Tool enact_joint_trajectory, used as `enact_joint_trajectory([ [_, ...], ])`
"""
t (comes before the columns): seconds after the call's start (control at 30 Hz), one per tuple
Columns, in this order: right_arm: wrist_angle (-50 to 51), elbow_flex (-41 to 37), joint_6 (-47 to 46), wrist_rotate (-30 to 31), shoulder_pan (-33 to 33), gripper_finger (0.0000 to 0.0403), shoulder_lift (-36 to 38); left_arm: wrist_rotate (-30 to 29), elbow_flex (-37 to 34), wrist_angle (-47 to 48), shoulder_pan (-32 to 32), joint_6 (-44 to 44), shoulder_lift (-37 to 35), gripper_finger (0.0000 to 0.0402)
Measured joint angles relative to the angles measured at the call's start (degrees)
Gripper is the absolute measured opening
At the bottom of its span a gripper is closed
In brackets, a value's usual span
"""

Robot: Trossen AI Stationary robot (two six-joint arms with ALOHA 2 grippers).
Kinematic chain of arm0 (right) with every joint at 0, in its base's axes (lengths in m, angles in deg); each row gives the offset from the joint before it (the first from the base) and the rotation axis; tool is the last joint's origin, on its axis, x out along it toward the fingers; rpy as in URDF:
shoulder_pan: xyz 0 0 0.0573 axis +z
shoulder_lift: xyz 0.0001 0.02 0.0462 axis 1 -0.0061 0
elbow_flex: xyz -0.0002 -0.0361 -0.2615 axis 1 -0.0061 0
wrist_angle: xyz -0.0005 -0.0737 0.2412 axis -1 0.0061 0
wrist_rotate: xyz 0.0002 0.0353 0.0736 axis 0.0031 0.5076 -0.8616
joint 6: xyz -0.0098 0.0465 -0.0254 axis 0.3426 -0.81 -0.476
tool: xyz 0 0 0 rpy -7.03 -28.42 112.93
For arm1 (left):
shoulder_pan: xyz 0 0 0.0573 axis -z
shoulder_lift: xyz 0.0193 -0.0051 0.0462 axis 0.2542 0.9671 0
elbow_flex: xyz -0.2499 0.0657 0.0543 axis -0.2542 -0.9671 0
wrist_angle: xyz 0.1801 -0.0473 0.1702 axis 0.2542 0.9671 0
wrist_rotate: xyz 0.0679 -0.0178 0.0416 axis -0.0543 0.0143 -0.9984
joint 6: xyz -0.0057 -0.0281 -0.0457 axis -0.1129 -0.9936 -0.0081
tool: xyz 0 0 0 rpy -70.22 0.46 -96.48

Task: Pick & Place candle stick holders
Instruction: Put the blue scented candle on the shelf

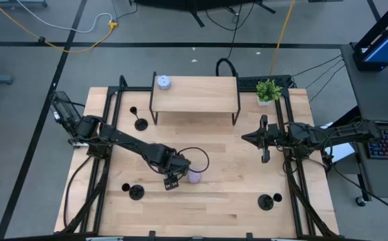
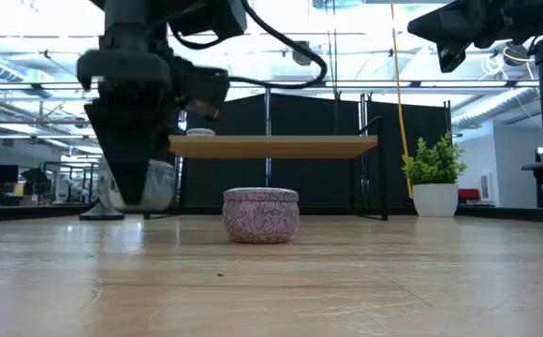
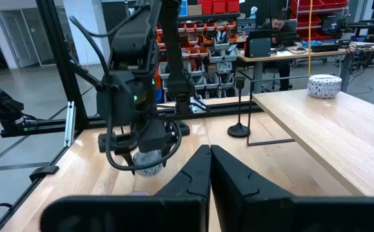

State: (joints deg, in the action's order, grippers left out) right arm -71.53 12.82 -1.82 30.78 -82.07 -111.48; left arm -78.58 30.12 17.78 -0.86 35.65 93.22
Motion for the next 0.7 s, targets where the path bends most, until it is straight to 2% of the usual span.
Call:
enact_joint_trajectory([
  [0.17, 0.0, 0.0, 0.0, 0.0, 0.0, 0.0004, 0.0, -0.3, 7.6, 10.2, -1.4, 5.3, 0.0, 0.0298],
  [0.4, 0.0, 0.0, 0.0, 0.0, 0.0, 0.0004, 0.0, -3.8, 20.8, 23.1, -4.3, 12.4, -0.1, 0.0298],
  [0.7, 0.0, 0.0, 0.0, 0.0, 0.0, 0.0004, 0.0, -10.1, 36.8, 33.1, -10.0, 14.8, -0.2, 0.0298],
])
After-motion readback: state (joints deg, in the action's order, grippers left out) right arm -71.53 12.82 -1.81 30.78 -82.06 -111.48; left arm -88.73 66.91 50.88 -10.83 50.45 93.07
